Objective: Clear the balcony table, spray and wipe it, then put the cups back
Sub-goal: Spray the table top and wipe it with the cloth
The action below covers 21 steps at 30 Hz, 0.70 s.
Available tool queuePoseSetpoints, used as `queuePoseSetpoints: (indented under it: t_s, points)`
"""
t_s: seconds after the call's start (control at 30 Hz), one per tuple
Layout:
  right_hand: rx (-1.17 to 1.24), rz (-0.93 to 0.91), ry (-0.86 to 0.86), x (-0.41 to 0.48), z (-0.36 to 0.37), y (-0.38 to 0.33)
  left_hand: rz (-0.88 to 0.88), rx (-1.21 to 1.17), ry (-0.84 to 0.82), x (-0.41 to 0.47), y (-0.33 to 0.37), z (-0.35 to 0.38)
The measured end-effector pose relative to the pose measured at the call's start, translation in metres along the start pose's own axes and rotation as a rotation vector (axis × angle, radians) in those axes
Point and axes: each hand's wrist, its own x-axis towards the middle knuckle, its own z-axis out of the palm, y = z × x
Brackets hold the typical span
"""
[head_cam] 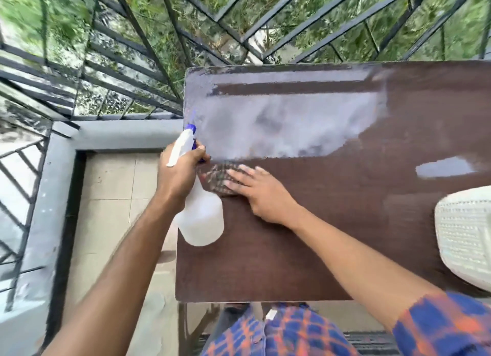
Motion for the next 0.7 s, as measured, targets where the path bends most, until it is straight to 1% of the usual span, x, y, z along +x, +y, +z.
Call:
queuePoseSetpoints:
  t_s: [0.03,0.07,0.1,0.17,0.2,0.23,0.3,0.37,0.43,0.47,0.53,0.6,0.7]
  points:
    - [-0.016,0.077,0.053,-0.023,-0.004,0.02,-0.011,0.009,-0.004,-0.007,-0.003,-0.003]
    - [-0.036,0.196,0.115,-0.047,-0.009,0.042,-0.025,0.013,-0.001,-0.015,-0.006,-0.007]
    - [-0.044,0.363,0.178,-0.071,-0.017,0.067,-0.039,0.012,0.001,-0.023,-0.01,-0.011]
    - [-0.027,0.77,0.265,-0.122,-0.032,0.114,-0.062,0.019,0.005,-0.038,-0.019,-0.018]
    - [0.002,0.926,0.278,-0.144,-0.039,0.129,-0.067,0.023,0.01,-0.044,-0.022,-0.021]
    - [0.036,1.035,0.282,-0.16,-0.042,0.133,-0.073,0.026,0.013,-0.052,-0.025,-0.025]
    - [0.06,1.142,0.299,-0.172,-0.035,0.113,-0.078,0.029,0.017,-0.068,-0.031,-0.034]
    - [0.076,1.17,0.335,-0.164,-0.02,0.068,-0.089,0.023,0.021,-0.08,-0.036,-0.042]
    - [0.085,1.143,0.335,-0.148,0.003,-0.001,-0.093,0.016,0.005,-0.095,-0.041,-0.054]
    - [0.087,1.072,0.307,-0.138,0.017,-0.037,-0.086,0.015,-0.001,-0.103,-0.043,-0.059]
    - [0.122,0.849,0.227,-0.114,0.038,-0.107,-0.077,0.033,0.004,-0.117,-0.046,-0.068]
    - [0.155,0.576,0.129,-0.088,0.055,-0.163,-0.076,0.038,0.03,-0.131,-0.05,-0.079]
    - [0.149,0.207,-0.046,-0.06,0.068,-0.211,-0.073,0.037,0.031,-0.147,-0.061,-0.098]
